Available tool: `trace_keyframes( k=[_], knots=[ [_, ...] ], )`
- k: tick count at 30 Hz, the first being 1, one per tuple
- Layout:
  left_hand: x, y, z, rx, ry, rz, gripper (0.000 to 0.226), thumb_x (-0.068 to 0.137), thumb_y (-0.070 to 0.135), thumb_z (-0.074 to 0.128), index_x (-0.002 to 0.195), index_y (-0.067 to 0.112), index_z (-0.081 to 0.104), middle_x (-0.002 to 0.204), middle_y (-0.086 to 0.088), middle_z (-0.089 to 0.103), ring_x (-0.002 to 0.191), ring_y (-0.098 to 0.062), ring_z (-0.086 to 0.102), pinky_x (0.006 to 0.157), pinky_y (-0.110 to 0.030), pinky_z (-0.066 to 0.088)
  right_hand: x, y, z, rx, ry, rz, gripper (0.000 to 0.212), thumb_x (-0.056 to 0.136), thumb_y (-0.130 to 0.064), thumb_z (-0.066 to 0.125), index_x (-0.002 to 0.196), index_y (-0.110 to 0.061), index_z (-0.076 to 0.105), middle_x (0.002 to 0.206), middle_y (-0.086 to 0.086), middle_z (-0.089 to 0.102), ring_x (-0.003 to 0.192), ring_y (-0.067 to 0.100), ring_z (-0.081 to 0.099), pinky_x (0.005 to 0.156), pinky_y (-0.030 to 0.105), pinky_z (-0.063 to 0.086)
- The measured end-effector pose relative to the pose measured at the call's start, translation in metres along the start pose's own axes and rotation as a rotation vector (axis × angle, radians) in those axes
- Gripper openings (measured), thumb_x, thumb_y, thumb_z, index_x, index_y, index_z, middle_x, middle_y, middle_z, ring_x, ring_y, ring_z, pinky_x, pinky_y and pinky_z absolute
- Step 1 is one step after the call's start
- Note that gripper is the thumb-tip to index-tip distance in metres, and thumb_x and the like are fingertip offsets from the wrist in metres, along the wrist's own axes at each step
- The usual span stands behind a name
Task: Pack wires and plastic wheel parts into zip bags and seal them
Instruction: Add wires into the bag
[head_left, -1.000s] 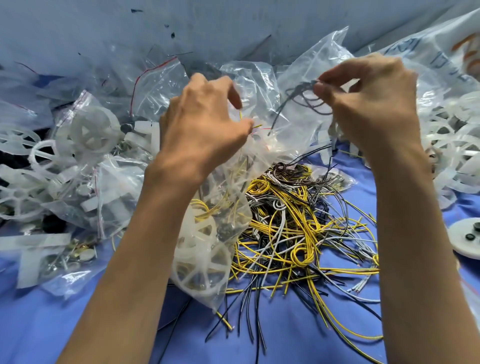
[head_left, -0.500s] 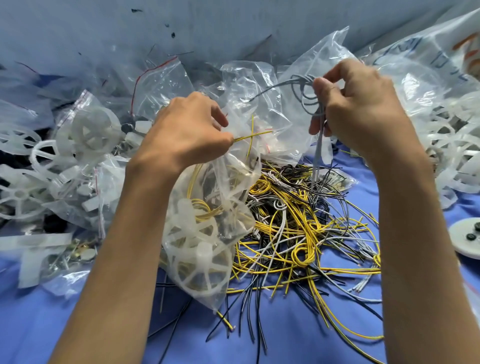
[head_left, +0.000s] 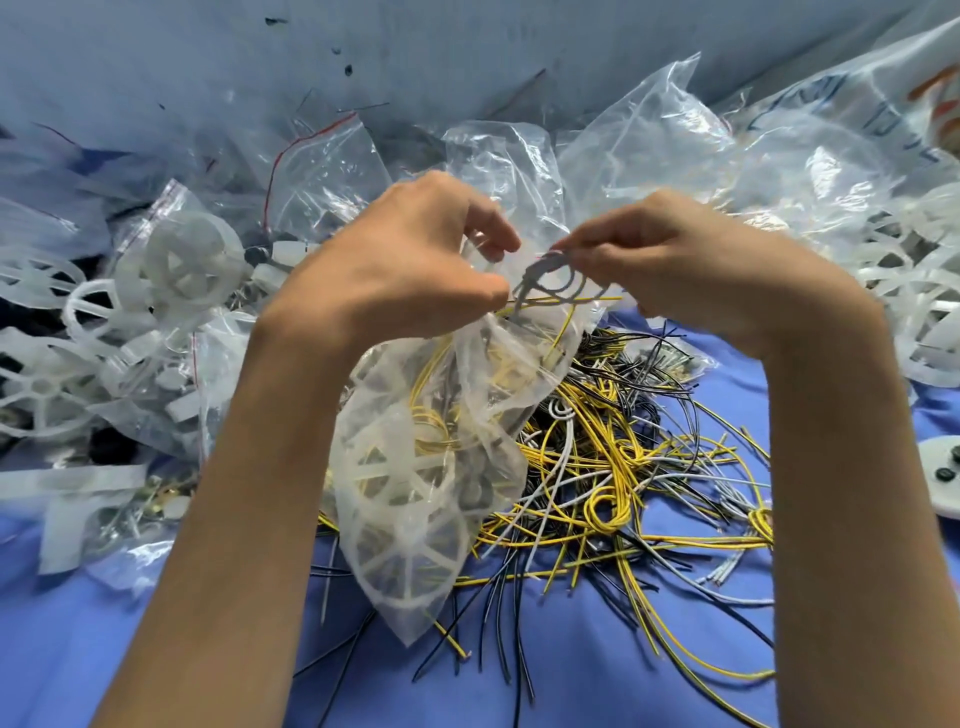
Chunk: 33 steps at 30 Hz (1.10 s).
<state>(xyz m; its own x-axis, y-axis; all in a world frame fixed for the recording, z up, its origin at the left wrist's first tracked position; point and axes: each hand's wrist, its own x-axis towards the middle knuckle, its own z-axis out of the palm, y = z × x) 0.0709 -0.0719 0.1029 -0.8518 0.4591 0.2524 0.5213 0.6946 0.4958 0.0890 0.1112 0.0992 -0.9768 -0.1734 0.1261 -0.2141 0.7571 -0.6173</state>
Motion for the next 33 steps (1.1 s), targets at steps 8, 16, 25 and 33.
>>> trace_keyframes(
  k=[8,16,25,33],
  knots=[
    [-0.004,0.01,-0.001,-0.063,-0.009,0.05,0.022,0.071,0.02,0.058,0.085,0.036,0.064,0.042,0.035,0.046,0.044,0.02,0.044,0.041,0.0,0.03,0.002,-0.003,0.011,0.1,-0.154,-0.046,0.02,0.09,-0.02,0.062,0.107,-0.021,0.072,0.062,-0.013,0.059,0.053,0.0,0.048,0.055,0.021,0.04],
    [-0.004,0.006,-0.003,-0.077,0.018,0.002,0.035,0.075,0.007,0.057,0.101,0.028,0.068,0.044,0.035,0.047,0.042,0.014,0.047,0.034,-0.002,0.027,0.004,-0.001,0.012,-0.26,-0.044,-0.001,0.031,0.079,-0.016,0.072,0.103,-0.035,0.07,0.08,-0.014,0.071,0.066,-0.006,0.063,0.061,0.017,0.048],
    [-0.005,0.009,-0.003,-0.093,0.053,0.009,0.031,0.076,0.007,0.057,0.093,0.032,0.068,0.042,0.033,0.046,0.041,0.018,0.044,0.036,0.0,0.027,0.006,-0.01,0.021,-0.079,-0.13,-0.17,0.019,0.088,-0.013,0.058,0.081,-0.027,0.069,0.056,-0.022,0.061,0.054,-0.009,0.055,0.051,0.01,0.037],
    [-0.006,0.01,-0.004,-0.095,0.035,0.006,0.034,0.076,0.008,0.057,0.098,0.03,0.068,0.041,0.033,0.045,0.041,0.018,0.044,0.036,0.0,0.028,-0.005,-0.014,0.013,-0.342,-0.273,-0.097,0.048,0.08,-0.017,0.067,0.117,-0.046,0.059,0.087,-0.023,0.064,0.069,-0.011,0.056,0.064,0.02,0.046]
  ],
)
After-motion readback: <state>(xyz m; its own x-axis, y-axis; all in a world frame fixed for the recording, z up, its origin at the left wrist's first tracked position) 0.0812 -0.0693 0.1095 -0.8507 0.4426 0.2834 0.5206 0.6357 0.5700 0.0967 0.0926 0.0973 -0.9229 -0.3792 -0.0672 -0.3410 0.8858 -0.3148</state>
